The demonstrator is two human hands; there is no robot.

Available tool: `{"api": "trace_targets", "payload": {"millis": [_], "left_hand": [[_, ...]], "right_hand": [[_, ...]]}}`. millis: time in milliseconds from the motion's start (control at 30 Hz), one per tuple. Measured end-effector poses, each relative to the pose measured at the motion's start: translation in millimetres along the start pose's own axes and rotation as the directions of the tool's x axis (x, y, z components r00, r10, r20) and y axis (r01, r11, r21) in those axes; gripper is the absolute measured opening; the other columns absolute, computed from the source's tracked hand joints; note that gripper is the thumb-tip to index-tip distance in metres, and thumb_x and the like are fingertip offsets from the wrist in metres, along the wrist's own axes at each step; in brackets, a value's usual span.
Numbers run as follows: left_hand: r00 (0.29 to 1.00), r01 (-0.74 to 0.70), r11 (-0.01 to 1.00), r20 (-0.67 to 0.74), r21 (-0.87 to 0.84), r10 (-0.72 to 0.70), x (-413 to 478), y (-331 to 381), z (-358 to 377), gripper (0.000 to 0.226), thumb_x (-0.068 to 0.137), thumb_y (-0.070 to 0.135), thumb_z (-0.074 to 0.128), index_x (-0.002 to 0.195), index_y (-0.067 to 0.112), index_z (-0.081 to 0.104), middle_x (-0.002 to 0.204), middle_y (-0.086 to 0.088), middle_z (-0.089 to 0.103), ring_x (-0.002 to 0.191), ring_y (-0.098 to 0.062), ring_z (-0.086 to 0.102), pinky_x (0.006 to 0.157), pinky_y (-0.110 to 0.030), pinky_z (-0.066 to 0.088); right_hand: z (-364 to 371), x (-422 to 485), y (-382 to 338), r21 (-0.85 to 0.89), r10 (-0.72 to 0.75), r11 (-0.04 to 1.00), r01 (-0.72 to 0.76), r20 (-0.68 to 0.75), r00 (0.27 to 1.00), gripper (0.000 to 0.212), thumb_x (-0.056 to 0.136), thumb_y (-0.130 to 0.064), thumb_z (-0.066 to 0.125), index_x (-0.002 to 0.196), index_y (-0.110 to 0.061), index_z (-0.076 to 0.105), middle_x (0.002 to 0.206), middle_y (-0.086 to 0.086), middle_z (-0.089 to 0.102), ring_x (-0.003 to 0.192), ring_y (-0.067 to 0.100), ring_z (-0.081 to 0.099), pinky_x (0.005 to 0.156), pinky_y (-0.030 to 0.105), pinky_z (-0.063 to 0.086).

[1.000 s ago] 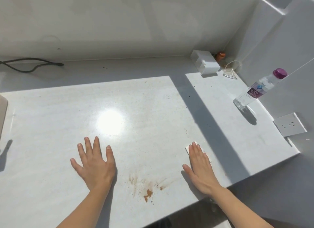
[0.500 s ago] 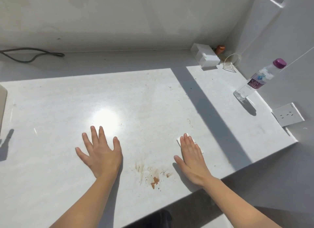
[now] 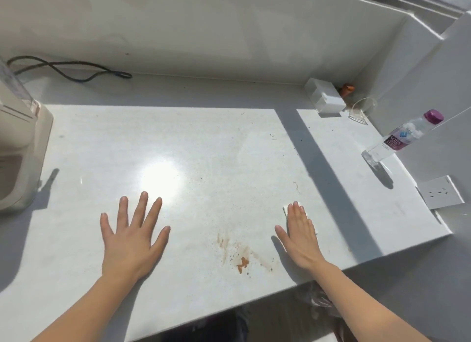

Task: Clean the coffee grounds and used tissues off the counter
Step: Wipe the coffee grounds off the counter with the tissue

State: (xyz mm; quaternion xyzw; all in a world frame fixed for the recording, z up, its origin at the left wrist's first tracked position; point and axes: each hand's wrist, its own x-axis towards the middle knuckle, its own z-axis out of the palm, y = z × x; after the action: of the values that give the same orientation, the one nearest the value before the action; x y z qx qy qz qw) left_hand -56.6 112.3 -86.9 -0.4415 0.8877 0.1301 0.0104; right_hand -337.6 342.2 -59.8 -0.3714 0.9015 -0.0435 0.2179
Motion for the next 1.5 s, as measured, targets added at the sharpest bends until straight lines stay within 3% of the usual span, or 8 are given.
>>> {"api": "trace_targets", "payload": {"millis": [233,433,600,800,967,1100,1300,1500], "left_hand": [[1.000,0.010,0.997,-0.015,-0.073,-0.011,-1,4,-4,0.067,0.088,0.059,0.008,0.151,0.035,0.011,0.160,0.009,0.000,0.148,-0.020,-0.010,0.114,-0.052,-0.009],[0.994,0.096,0.983,-0.037,-0.154,-0.103,0,6,-3,0.066,0.091,0.053,0.003,0.152,0.029,0.007,0.160,0.011,-0.008,0.145,-0.004,-0.017,0.117,-0.045,-0.012],[0.995,0.095,0.990,-0.017,-0.102,-0.097,2,5,-2,0.063,0.092,0.053,0.004,0.151,0.031,-0.002,0.159,0.012,-0.010,0.145,-0.007,-0.018,0.116,-0.046,-0.014],[0.993,0.095,0.978,-0.048,-0.186,-0.105,2,3,0,0.061,0.094,0.050,0.008,0.151,0.030,0.002,0.160,0.013,-0.006,0.146,-0.005,-0.013,0.118,-0.045,-0.012],[0.985,0.121,0.966,-0.093,-0.230,-0.146,1,4,-2,0.061,0.096,0.045,0.012,0.152,0.025,0.002,0.161,0.010,-0.008,0.147,-0.003,-0.005,0.120,-0.041,-0.008],[0.983,0.136,0.969,-0.092,-0.207,-0.157,0,6,-2,0.060,0.095,0.043,0.008,0.152,0.024,0.012,0.160,0.010,0.003,0.147,-0.004,-0.002,0.120,-0.040,-0.007],[0.980,0.146,0.968,-0.103,-0.203,-0.169,1,5,1,0.057,0.096,0.035,0.015,0.151,0.023,0.017,0.160,0.009,0.011,0.147,-0.005,0.003,0.120,-0.040,-0.005],[0.982,0.137,0.965,-0.096,-0.221,-0.162,2,4,2,0.056,0.097,0.036,0.016,0.151,0.022,0.016,0.160,0.009,0.009,0.147,-0.005,0.001,0.119,-0.041,-0.008]], "right_hand": [[36,-57,-35,-0.014,-0.440,0.894,0.448,0.158,0.884,0.073,0.094,-0.067,0.014,0.149,-0.032,-0.019,0.157,-0.017,-0.028,0.144,0.004,-0.026,0.115,0.026,-0.018],[-20,9,49,0.112,0.075,0.991,-0.070,-0.038,0.996,0.068,0.096,-0.052,0.018,0.153,-0.021,-0.002,0.163,-0.001,-0.011,0.148,0.010,-0.013,0.122,0.036,-0.004],[-33,84,34,0.114,0.196,0.977,-0.182,-0.128,0.972,0.072,0.097,-0.052,0.024,0.154,-0.013,0.003,0.164,0.005,-0.003,0.150,0.016,-0.008,0.121,0.043,-0.001],[-20,147,-121,0.054,-0.271,0.962,0.268,0.060,0.961,0.075,0.097,-0.056,0.023,0.153,-0.014,-0.006,0.162,0.003,-0.015,0.148,0.016,-0.018,0.119,0.038,-0.011],[22,83,-193,0.052,-0.678,0.720,0.692,0.263,0.686,0.079,0.093,-0.066,0.017,0.153,-0.022,-0.009,0.159,-0.007,-0.022,0.143,0.005,-0.028,0.119,0.036,-0.015],[29,51,-163,0.030,-0.768,0.587,0.809,0.337,0.544,0.074,0.093,-0.065,0.014,0.152,-0.027,-0.011,0.158,-0.013,-0.023,0.142,0.000,-0.028,0.118,0.029,-0.017],[-18,131,-104,-0.029,-0.506,0.857,0.515,0.143,0.850,0.072,0.092,-0.061,0.011,0.151,-0.026,-0.009,0.159,-0.010,-0.020,0.145,0.004,-0.022,0.119,0.029,-0.012],[-26,215,-154,-0.059,-0.367,0.926,0.372,0.084,0.926,0.069,0.098,-0.053,0.020,0.153,-0.016,0.000,0.163,0.001,-0.009,0.149,0.016,-0.012,0.121,0.041,-0.004]]}}
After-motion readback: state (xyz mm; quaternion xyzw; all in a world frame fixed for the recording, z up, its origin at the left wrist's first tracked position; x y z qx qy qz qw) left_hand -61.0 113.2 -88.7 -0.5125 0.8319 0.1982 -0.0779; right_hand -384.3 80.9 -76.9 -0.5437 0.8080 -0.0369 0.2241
